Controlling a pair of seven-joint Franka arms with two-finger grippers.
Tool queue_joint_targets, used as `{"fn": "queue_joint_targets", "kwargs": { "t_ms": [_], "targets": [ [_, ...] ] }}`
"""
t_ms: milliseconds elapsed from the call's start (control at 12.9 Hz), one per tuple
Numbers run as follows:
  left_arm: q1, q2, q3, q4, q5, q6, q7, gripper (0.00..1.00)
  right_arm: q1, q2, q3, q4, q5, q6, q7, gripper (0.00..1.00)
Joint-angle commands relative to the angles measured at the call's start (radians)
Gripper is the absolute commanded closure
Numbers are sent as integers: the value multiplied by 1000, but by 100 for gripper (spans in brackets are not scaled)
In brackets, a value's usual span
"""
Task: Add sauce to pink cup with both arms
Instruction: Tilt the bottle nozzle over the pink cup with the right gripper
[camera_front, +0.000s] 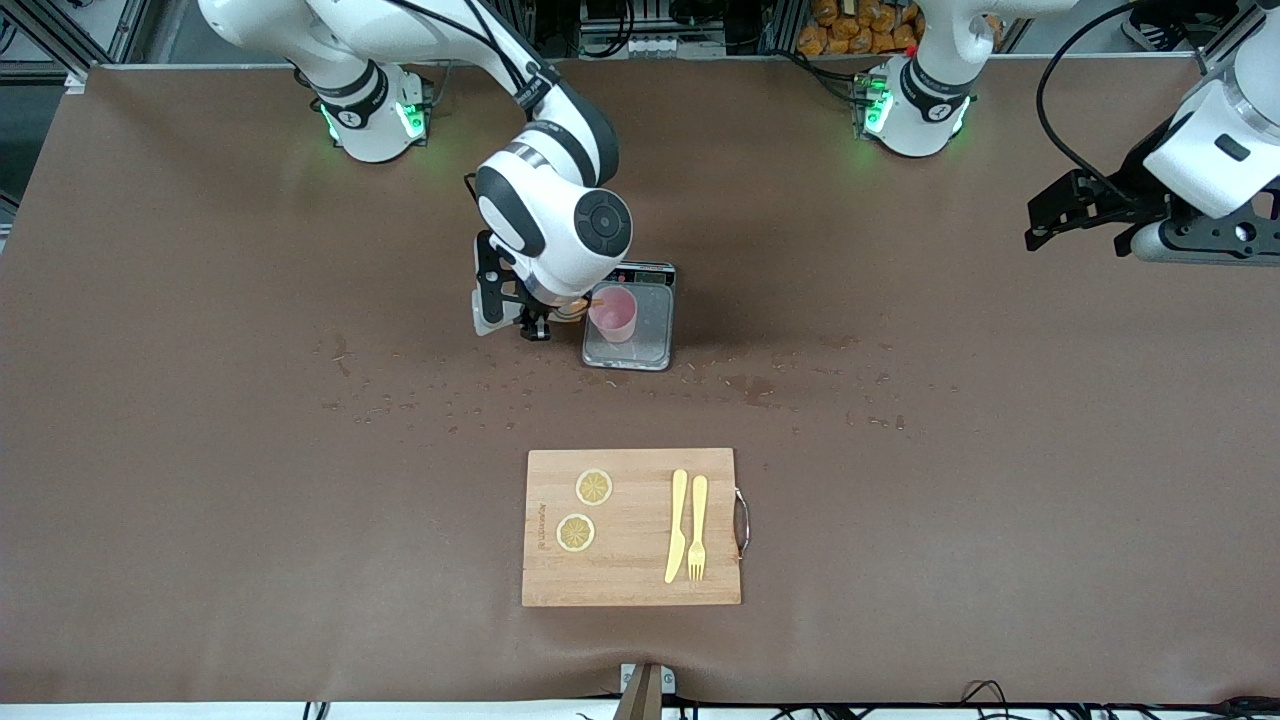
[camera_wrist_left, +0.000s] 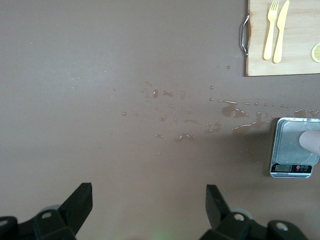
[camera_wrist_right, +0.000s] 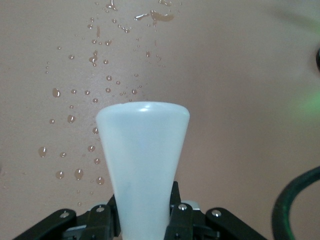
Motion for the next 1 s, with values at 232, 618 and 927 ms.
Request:
{"fn": "queue_joint_targets", "kwargs": {
  "t_ms": [232, 618, 927],
  "targets": [
    [3, -15, -3, -2, -9, -8, 8, 0, -10, -2, -7, 53, -15, -68, -75, 100],
    [3, -15, -3, -2, -9, -7, 9, 0, -59, -4, -5, 73, 9, -68, -82, 100],
    [4, -15, -1, -2, -8, -7, 8, 0, -239, -46, -5, 91, 296, -73, -229, 100]
  ]
}}
